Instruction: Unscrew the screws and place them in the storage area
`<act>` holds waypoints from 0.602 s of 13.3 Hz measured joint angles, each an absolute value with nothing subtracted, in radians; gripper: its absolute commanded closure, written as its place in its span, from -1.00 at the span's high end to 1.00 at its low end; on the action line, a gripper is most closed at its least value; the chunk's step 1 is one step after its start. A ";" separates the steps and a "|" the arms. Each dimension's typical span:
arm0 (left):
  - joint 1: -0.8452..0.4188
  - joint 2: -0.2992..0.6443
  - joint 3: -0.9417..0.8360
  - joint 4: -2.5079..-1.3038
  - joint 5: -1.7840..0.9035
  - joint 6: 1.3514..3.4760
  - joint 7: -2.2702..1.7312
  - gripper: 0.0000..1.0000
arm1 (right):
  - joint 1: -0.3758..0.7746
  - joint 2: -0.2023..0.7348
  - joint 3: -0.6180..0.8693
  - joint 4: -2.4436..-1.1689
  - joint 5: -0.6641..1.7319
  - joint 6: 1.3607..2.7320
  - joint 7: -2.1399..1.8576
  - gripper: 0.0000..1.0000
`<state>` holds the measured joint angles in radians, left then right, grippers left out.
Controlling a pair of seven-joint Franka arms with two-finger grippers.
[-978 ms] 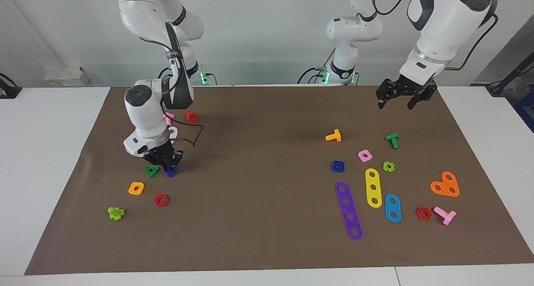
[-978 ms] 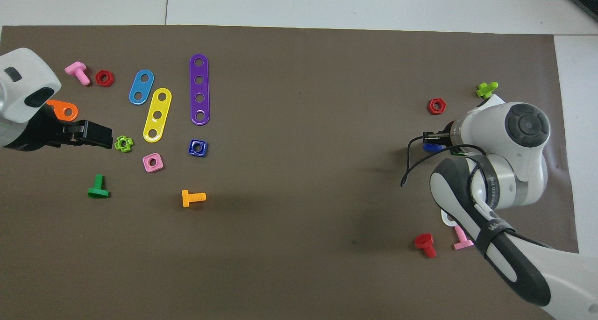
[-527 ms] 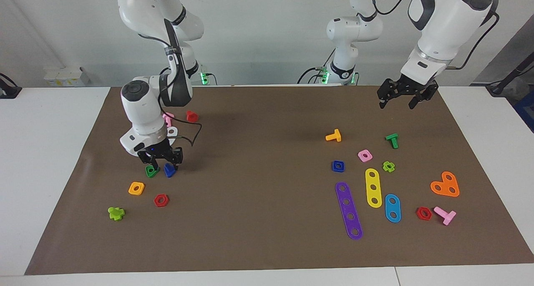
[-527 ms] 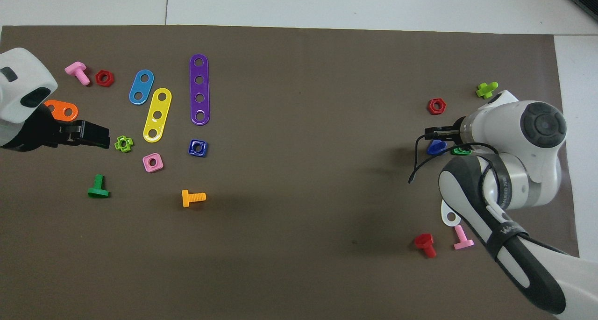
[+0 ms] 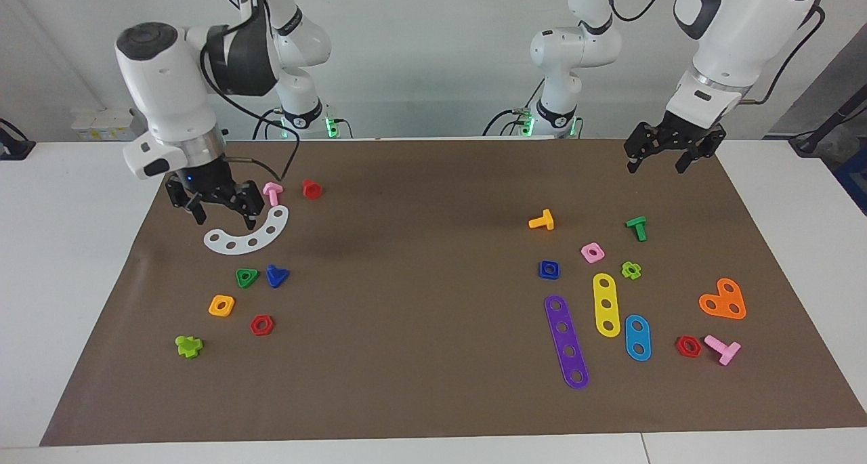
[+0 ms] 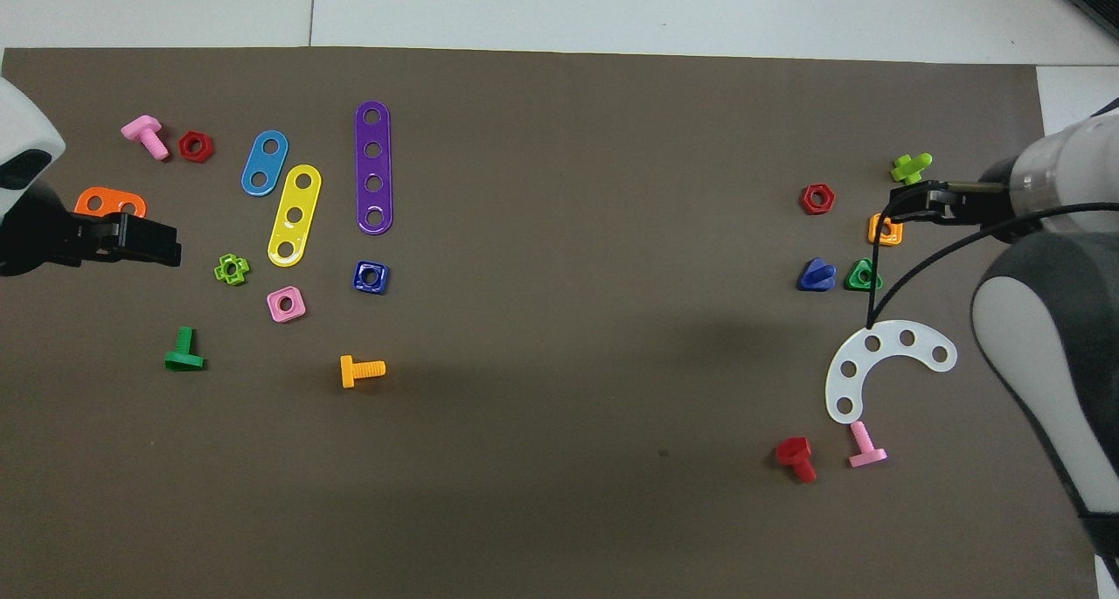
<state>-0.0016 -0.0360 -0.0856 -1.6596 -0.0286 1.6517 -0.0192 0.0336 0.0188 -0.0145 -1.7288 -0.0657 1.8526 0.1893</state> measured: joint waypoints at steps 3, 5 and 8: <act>-0.001 -0.015 -0.086 -1.642 -0.029 1.652 -0.019 1.00 | 0.024 -0.027 -0.019 -1.615 -0.066 1.634 0.189 1.00; -0.001 -0.005 -0.086 -1.643 -0.029 1.651 -0.019 1.00 | 0.006 -0.036 -0.019 -1.551 -0.061 1.533 0.189 1.00; -0.001 -0.002 -0.086 -1.649 -0.029 1.651 -0.019 1.00 | -0.014 -0.032 -0.019 -1.548 -0.033 1.520 0.189 1.00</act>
